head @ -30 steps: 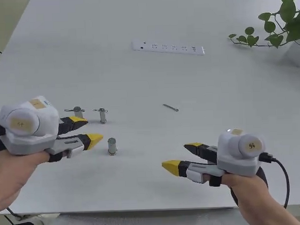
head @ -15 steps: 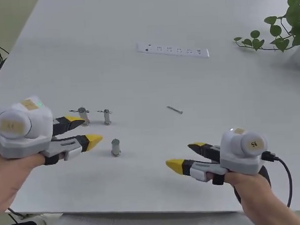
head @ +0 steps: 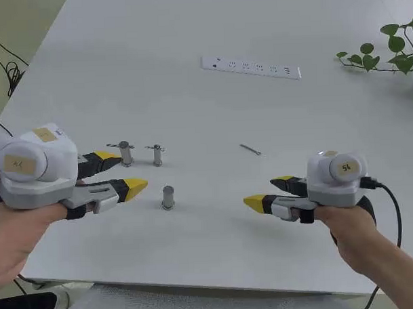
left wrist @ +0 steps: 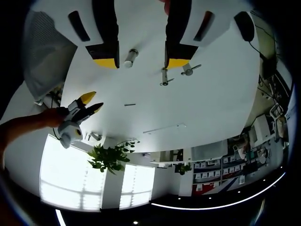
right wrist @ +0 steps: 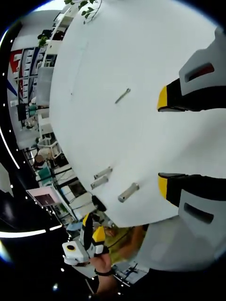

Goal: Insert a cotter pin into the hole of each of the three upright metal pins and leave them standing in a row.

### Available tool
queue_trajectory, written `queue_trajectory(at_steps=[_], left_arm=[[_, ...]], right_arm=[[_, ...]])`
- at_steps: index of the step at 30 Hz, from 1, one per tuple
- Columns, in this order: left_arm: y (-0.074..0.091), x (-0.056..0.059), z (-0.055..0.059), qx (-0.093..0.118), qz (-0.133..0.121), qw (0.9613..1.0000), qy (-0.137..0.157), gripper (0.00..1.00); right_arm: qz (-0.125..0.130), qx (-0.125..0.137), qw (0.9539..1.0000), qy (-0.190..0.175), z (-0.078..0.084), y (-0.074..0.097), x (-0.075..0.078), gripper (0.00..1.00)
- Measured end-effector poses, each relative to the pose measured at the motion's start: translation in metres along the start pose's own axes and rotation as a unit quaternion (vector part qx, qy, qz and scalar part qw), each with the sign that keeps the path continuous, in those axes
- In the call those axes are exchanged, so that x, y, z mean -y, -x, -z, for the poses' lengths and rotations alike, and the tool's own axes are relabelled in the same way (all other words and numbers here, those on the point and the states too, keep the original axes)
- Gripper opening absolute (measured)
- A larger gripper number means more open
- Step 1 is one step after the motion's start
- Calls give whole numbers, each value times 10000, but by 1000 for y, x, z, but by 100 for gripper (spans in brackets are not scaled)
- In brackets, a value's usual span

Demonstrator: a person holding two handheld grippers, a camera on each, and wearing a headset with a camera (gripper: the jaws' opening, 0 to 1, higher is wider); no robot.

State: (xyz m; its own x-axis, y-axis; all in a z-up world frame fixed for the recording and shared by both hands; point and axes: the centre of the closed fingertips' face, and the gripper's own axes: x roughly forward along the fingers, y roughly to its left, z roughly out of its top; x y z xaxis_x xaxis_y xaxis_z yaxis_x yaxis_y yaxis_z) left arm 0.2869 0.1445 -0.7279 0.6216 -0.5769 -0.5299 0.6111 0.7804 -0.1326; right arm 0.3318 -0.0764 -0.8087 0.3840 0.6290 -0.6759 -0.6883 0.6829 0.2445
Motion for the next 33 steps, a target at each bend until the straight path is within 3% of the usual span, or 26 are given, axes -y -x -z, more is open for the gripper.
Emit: queue_trajectory(at_steps=[18,33], left_arm=[[6,-4,7,-21,-120,9998,124,37],[8,-16,7,39,-256,9993,283,37]], right_arm=[[78,-454,9981,412,-23,-22,30,50],[171,-940,9914,893,-35,-49,63,43]])
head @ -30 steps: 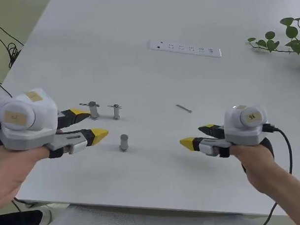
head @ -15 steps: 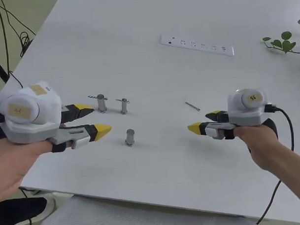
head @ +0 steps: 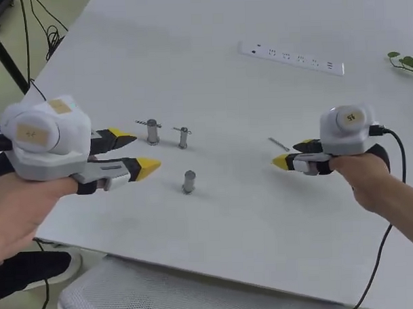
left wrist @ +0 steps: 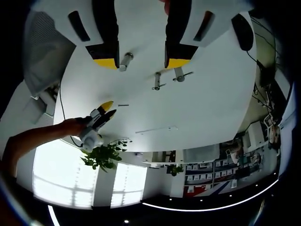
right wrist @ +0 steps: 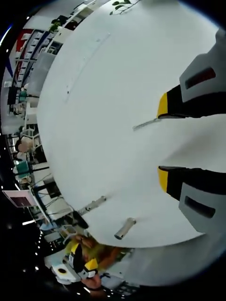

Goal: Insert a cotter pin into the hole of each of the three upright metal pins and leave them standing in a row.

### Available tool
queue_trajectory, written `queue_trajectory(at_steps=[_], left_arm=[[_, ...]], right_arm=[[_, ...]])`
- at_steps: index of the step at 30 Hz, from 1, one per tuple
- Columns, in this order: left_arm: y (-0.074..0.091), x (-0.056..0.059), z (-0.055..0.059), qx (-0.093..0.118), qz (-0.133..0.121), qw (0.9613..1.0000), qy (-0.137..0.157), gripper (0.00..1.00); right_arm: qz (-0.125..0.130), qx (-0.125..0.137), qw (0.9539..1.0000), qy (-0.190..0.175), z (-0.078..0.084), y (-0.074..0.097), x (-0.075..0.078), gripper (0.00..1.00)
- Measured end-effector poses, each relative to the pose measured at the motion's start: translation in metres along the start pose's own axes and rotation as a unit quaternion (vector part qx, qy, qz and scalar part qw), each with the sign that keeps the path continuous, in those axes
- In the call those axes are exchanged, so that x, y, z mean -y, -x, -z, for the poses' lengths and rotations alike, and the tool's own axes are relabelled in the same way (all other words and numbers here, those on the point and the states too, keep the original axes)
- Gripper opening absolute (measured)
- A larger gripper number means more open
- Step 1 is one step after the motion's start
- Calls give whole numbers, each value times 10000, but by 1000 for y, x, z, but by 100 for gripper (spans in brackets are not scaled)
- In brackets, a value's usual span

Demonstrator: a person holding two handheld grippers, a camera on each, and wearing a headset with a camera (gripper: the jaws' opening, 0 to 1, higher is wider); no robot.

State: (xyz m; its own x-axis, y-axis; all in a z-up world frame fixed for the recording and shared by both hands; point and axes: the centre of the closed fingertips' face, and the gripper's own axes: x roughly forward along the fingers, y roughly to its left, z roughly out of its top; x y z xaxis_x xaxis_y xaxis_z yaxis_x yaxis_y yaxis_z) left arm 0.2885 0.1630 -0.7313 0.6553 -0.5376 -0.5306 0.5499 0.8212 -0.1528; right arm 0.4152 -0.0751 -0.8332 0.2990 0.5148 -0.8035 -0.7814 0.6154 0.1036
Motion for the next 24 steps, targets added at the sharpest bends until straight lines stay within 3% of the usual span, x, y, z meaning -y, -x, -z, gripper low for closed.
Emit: queue_trajectory(at_steps=[7,24], left_arm=[[1,-2,0,6,-10,10000,38,37],[3,-6,0,7,-45,9999,107,37]], right_arm=[[2,-125,9999,102,-3,-10,11,40],[-66,-503,9978,420,3,-23,20,32]])
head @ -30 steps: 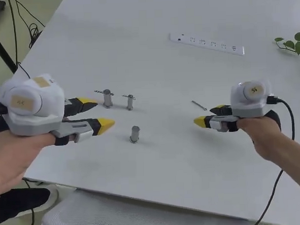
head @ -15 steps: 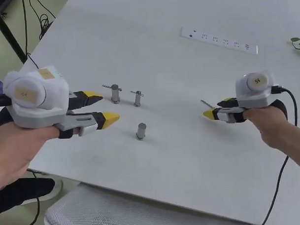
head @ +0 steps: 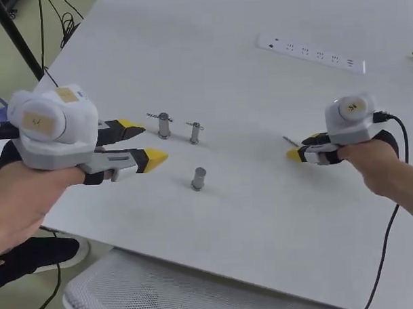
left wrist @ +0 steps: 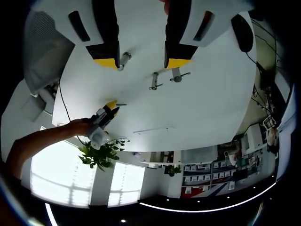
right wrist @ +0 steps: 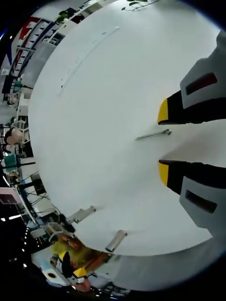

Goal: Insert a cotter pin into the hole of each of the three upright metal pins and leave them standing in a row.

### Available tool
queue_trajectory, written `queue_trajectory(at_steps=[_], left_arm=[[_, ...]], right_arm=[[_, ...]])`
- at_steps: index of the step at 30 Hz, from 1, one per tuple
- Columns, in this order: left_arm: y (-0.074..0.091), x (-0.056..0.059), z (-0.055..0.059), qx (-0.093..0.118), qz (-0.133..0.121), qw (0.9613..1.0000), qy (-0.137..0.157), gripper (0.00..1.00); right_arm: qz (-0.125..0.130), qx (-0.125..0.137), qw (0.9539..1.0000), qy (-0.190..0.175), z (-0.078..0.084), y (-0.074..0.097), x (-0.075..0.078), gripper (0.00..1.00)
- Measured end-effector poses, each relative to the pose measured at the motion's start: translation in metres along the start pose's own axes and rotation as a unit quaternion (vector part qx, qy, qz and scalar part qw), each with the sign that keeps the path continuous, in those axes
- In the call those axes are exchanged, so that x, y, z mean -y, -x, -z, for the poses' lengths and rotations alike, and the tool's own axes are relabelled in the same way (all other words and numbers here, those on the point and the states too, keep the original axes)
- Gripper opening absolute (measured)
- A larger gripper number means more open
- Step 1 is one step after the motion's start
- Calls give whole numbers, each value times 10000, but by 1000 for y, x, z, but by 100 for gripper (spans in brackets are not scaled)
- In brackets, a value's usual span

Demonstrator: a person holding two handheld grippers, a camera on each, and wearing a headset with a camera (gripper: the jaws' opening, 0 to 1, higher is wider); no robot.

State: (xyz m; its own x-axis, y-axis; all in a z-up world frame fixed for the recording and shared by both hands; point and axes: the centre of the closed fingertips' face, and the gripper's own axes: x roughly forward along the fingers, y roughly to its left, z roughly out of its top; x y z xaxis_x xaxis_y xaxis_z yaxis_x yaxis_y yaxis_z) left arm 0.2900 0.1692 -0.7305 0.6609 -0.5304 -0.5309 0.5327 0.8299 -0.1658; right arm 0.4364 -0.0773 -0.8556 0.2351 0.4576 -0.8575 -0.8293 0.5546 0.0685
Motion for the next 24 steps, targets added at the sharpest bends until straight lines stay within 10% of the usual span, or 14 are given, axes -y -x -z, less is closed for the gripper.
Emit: queue_trajectory(at_steps=[24], left_arm=[[-2,6,-2,25,80,10000,15,36]], right_arm=[[-4,-800,9933,835,2,-5,8,14]])
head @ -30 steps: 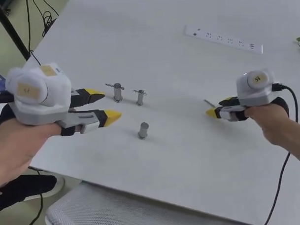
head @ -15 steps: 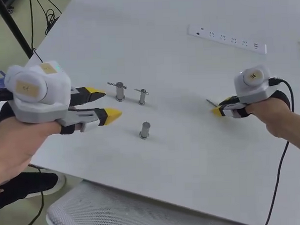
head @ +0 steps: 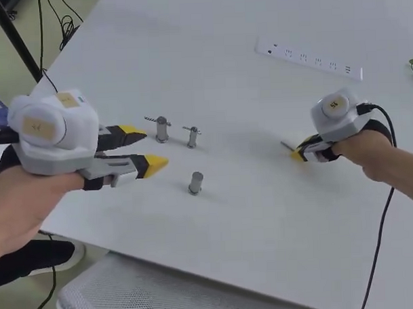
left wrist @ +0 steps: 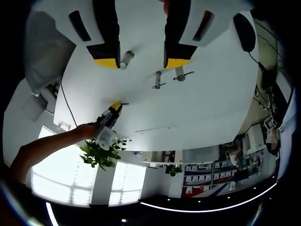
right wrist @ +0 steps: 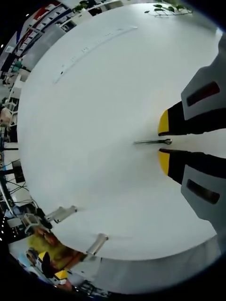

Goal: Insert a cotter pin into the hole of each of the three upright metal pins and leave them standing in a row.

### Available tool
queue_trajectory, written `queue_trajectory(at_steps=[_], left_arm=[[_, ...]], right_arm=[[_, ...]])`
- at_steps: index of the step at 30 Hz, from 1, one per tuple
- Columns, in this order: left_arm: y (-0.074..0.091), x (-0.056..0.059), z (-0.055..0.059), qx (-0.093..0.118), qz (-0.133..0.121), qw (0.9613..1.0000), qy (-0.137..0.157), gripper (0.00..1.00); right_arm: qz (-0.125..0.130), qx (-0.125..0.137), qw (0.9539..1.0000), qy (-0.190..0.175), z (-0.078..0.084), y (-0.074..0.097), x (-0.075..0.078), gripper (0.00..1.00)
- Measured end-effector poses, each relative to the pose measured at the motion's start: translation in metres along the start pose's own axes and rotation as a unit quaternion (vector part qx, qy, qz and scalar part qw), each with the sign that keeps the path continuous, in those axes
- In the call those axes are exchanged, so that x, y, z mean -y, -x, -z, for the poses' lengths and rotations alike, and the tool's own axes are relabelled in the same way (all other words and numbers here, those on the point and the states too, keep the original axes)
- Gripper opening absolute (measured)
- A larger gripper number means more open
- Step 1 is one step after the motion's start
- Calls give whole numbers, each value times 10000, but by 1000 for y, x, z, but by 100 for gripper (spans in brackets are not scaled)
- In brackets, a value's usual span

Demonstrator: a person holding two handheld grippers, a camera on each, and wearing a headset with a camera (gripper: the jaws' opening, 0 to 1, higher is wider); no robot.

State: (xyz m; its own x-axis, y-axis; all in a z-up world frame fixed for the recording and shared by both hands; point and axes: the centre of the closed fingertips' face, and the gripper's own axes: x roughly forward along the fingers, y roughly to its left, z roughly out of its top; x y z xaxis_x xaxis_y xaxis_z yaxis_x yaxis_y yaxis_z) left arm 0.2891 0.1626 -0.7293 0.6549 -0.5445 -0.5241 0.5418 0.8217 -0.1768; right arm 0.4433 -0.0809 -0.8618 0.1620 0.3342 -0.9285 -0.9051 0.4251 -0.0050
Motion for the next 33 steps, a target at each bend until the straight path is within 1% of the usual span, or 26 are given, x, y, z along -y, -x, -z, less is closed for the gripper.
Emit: queue_trajectory(at_steps=[7,9,11,12,14,17,20,26,33], left_arm=[[0,1,0,-8,12,10000,-8,35],[0,1,0,-11,18,10000,-3,35],[0,2,0,-11,27,10000,4,35],[0,2,1,-18,36,10000,0,35],[-1,3,2,-36,39,10000,-2,35],[-1,3,1,-11,36,10000,22,35],[-1,4,-1,5,41,10000,17,35],[0,1,-3,40,16,10000,13,35],[2,0,-4,39,-3,10000,-1,35]], right_arm=[[-39,-2,10000,-50,-1,0,-3,8],[-65,18,10000,-52,0,0,-3,5],[-79,-7,10000,12,0,0,-3,4],[-58,-46,9999,151,-1,0,-3,4],[-10,-77,9997,248,-1,0,-4,3],[24,-77,9997,231,0,0,-4,2],[-37,-78,9997,207,1,1,-5,1],[-45,-99,9994,314,5,3,-8,0],[-67,-86,9995,304,5,4,-10,0]])
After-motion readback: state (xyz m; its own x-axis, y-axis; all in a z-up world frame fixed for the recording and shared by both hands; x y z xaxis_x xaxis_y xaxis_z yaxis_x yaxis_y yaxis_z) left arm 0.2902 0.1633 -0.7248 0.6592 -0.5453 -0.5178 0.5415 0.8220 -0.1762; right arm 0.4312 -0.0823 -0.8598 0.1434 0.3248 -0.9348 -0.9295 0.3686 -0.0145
